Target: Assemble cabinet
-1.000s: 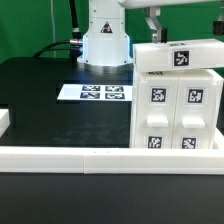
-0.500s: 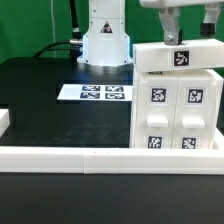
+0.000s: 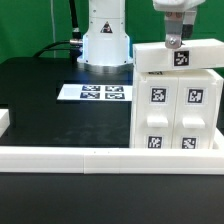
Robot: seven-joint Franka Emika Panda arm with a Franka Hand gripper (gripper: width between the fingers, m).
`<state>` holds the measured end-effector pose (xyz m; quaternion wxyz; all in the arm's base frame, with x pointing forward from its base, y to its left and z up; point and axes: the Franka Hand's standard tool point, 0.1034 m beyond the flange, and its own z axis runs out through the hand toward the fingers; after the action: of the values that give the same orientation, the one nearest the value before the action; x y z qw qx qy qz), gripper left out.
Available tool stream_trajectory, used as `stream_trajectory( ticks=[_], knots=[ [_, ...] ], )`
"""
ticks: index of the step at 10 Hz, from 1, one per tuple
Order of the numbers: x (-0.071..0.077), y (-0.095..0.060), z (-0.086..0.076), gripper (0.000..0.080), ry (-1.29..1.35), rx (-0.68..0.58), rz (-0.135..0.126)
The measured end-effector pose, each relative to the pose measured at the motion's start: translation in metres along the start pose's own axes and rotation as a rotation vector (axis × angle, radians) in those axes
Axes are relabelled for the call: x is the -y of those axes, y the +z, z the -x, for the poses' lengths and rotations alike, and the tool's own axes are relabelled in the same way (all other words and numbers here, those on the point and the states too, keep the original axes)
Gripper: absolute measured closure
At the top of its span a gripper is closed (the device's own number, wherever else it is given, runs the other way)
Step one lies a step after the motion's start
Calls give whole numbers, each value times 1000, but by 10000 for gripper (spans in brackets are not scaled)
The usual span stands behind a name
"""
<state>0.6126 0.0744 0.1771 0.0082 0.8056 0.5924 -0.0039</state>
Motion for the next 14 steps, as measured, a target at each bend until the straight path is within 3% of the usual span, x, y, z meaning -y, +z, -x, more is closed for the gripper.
stream_trajectory(
  ticks=[8, 10, 14],
  knots=[
    [3, 14, -3, 2, -51, 4, 19],
    [3, 13, -2, 247, -47, 4, 20],
    [2, 14, -1, 243, -17, 4, 20]
  ],
)
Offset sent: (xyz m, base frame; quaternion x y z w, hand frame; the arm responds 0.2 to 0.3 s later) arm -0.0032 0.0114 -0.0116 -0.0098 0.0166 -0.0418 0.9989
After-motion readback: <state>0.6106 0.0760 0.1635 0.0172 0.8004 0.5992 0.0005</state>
